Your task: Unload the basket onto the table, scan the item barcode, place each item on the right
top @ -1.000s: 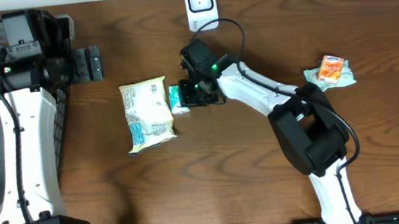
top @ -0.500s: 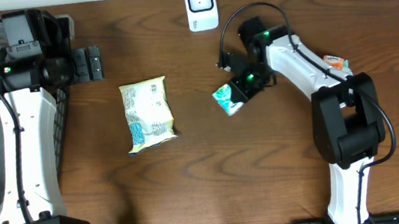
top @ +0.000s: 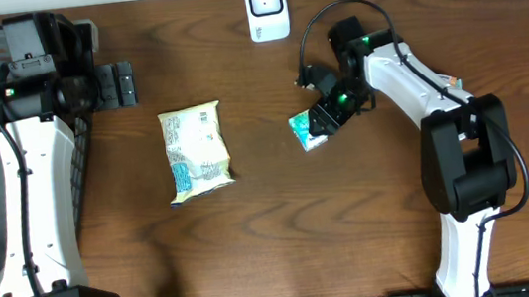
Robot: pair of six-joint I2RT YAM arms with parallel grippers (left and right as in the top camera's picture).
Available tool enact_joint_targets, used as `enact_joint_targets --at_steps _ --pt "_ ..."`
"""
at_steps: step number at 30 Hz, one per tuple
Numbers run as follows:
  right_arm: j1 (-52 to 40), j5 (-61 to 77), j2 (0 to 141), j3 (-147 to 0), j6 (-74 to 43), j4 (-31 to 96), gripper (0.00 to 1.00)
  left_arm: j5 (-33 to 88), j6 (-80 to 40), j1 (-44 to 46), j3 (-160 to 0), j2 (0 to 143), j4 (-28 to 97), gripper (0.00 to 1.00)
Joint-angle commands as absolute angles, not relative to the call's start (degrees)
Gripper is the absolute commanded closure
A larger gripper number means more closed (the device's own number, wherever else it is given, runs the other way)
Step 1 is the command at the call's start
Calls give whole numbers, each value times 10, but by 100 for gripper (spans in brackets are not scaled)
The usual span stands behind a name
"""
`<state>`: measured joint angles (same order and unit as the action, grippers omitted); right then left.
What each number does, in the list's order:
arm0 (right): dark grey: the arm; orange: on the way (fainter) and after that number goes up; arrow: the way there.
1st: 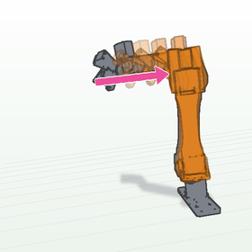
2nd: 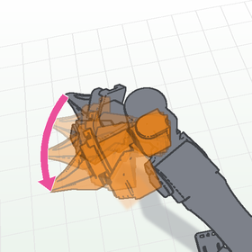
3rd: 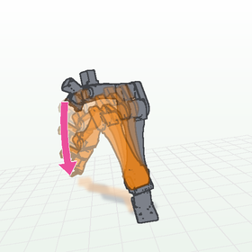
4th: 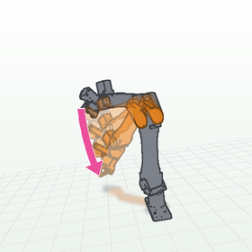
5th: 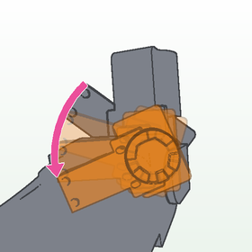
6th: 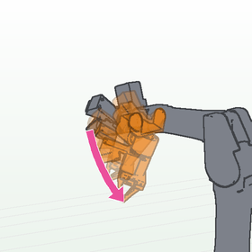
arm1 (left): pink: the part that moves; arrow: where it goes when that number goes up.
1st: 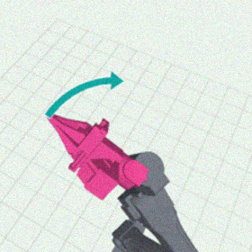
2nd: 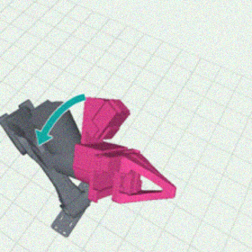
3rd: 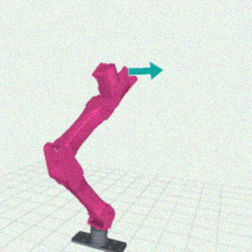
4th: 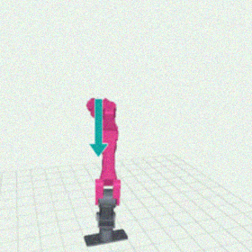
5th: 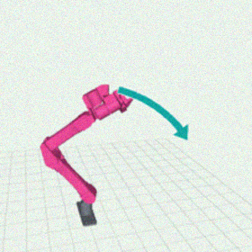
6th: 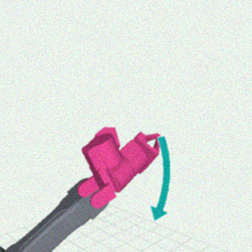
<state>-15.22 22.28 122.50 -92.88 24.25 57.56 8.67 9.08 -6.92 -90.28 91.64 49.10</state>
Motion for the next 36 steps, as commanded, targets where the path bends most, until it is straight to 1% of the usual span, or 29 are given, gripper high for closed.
enact_joint_targets --at_steps 1,4,5,8,11,18,21,22,24,26,32,34,36 --pt "-145 229 1211 -933 175 574 54 84 98 -68 -910 917 493 2" --pt "-147 240 1212 -929 112 570 69 84 98 -68 -910 917 493 3" --pt "-150 248 1213 -928 91 569 73 84 98 -68 -910 917 493 2" --pt "-158 251 1217 -924 44 570 76 84 98 -68 -910 917 493 2" --pt "-164 241 1219 -912 11 569 76 84 98 -68 -910 917 493 2" --pt "-163 220 1219 -870 -18 555 74 84 98 -68 -910 917 493 2" --pt "-164 204 1219 -851 -26 538 75 83 98 -68 -910 917 493 3" --pt "-164 205 1219 -846 -26 533 77 83 98 -68 -910 917 493 2" --pt "-164 205 1219 -841 -28 526 85 84 98 -68 -910 917 493 2" --pt "-164 206 1219 -842 -28 523 98 84 98 -68 -910 917 493 2" --pt "-157 269 1212 -853 -27 525 99 84 98 -68 -910 917 493 3" --pt "-153 313 1204 -860 -23 527 99 84 98 -68 -910 917 492 3" --pt "-146 394 1191 -870 6 527 99 84 98 -68 -910 917 493 3"
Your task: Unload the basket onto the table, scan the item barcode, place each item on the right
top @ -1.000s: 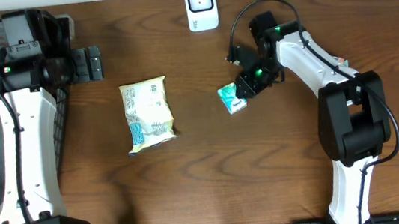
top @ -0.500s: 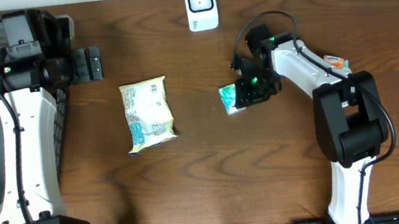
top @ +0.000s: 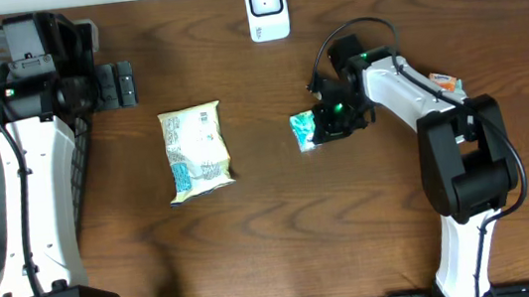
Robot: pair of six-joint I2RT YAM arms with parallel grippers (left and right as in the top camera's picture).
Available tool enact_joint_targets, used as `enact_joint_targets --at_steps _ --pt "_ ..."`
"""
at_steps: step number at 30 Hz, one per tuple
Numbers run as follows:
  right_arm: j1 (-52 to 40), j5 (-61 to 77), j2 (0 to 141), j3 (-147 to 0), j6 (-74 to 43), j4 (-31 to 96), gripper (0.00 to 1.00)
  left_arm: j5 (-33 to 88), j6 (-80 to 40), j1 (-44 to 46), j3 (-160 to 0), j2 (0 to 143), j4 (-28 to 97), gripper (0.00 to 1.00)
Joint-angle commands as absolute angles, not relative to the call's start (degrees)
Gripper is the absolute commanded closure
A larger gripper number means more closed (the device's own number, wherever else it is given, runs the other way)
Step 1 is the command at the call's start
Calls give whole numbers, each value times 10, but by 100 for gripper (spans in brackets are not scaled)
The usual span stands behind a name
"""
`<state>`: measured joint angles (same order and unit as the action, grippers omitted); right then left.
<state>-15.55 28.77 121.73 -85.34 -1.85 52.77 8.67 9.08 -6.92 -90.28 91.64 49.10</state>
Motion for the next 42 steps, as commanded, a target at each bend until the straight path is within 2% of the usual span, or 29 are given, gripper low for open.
enact_joint_targets --at_steps 1,7,13,22,42 --pt "-141 442 1184 -875 22 527 99 83 98 -68 -910 917 493 2" --pt "-114 707 1162 -881 85 514 99 84 98 -68 -910 917 493 2" --pt "-92 889 1162 -881 87 495 99 83 98 -68 -910 917 493 2" --pt "-64 895 1159 -881 8 474 99 84 98 -68 -910 917 493 3" --pt "18 895 1011 -881 -2 484 99 83 98 -68 -910 917 493 2"
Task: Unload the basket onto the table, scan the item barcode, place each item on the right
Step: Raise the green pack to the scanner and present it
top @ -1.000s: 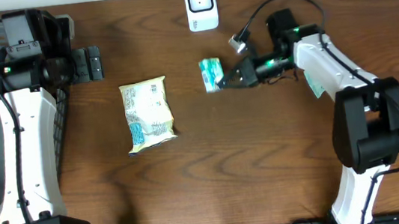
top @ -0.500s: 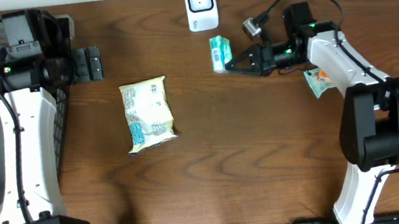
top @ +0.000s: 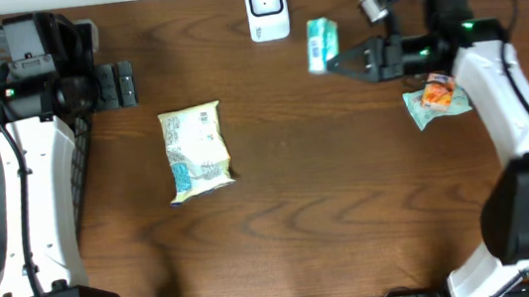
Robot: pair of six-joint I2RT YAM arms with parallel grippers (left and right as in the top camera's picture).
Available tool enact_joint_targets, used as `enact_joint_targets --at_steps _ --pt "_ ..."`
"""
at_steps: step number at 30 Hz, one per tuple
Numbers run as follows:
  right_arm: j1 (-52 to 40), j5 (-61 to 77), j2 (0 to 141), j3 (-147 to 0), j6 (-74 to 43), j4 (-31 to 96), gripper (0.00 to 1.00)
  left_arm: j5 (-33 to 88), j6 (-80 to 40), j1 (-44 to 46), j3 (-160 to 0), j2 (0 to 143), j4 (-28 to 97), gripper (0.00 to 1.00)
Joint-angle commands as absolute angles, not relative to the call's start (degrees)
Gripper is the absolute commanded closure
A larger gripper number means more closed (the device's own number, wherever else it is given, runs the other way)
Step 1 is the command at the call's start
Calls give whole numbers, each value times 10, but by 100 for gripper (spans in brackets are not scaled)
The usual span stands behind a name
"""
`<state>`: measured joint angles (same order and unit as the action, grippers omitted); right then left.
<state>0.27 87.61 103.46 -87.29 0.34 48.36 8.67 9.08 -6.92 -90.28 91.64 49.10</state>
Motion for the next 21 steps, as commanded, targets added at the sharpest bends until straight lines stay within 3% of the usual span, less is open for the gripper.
enact_joint_targets --at_steps 1,6,9,13,21 --pt "20 895 1008 -881 -2 484 99 84 98 -68 -910 917 493 3" --pt "20 887 1006 -881 5 485 99 83 98 -68 -910 917 493 2" --pt "11 807 1006 -881 0 486 99 84 98 -68 -910 917 493 3" --pt "-39 535 1006 -881 -66 490 99 84 98 -68 -910 917 493 3" --pt "-140 196 1028 -978 -127 528 99 84 98 -68 -910 917 493 2"
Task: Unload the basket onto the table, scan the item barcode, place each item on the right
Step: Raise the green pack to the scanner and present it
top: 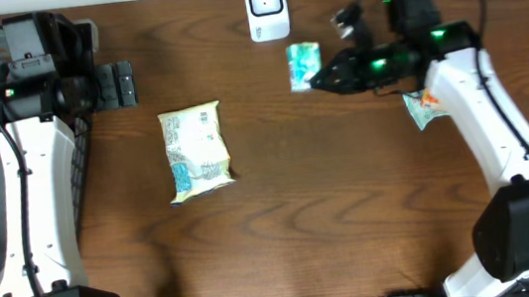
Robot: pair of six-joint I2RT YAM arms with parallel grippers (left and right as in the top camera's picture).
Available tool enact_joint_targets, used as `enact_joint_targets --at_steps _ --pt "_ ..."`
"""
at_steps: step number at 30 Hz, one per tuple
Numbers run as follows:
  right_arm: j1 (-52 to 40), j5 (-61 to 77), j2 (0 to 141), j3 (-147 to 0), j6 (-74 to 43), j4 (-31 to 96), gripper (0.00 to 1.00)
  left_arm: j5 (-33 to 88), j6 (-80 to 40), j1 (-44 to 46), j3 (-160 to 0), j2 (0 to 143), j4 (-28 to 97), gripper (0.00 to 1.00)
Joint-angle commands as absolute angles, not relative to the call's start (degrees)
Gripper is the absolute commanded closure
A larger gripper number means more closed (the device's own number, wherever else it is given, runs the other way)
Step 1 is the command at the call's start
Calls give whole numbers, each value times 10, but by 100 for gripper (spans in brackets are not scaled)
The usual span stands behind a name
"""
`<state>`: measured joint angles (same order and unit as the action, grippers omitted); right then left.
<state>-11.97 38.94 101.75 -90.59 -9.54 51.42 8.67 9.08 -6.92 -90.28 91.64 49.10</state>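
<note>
A small green packet (303,65) hangs in the air just below and right of the white barcode scanner (266,7) at the table's far edge. My right gripper (320,79) is shut on the packet's right side, the arm reaching in from the right. My left gripper (118,85) rests at the far left by its arm base, away from the scanner; its jaws stand close together with nothing between them.
A pale yellow-green snack bag (196,151) lies left of centre. A clear packet with orange contents (427,103) lies at the right, partly under my right arm. A mesh basket stands at the left edge.
My right gripper has shifted left and a little down with the green packet, which now hangs closer to the scanner and shows a different face.
My right gripper stood over the green packet lying on the table right of centre, then closed in on it. Later it held the packet aloft to the right of the scanner, and now it holds it nearer the scanner. The left arm has not moved.
</note>
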Motion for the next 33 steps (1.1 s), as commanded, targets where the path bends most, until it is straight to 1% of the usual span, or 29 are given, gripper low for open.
enact_joint_targets --at_steps 1,5,9,16,20,23,26,29,33 --pt "-149 164 1040 -1010 -126 543 99 84 98 -68 -910 917 493 2" --pt "-179 56 1110 -1149 -93 585 99 84 98 -68 -910 917 493 3" --pt "-210 -60 1184 -1232 -39 547 99 84 98 -68 -910 917 493 2" --pt "-262 -266 1279 -1237 140 353 99 84 98 -68 -910 917 493 2" --pt "-288 -385 1343 -1237 294 240 99 84 98 -68 -910 917 493 2" --pt "-301 -434 1388 -1237 404 168 99 84 98 -68 -910 917 493 2" --pt "-308 -460 1420 -1237 465 124 99 84 98 -68 -910 917 493 2" --pt "-308 -467 1439 -1237 486 102 99 84 98 -68 -910 917 493 2" --pt "-307 -467 1443 -1237 485 100 99 84 98 -68 -910 917 493 2"
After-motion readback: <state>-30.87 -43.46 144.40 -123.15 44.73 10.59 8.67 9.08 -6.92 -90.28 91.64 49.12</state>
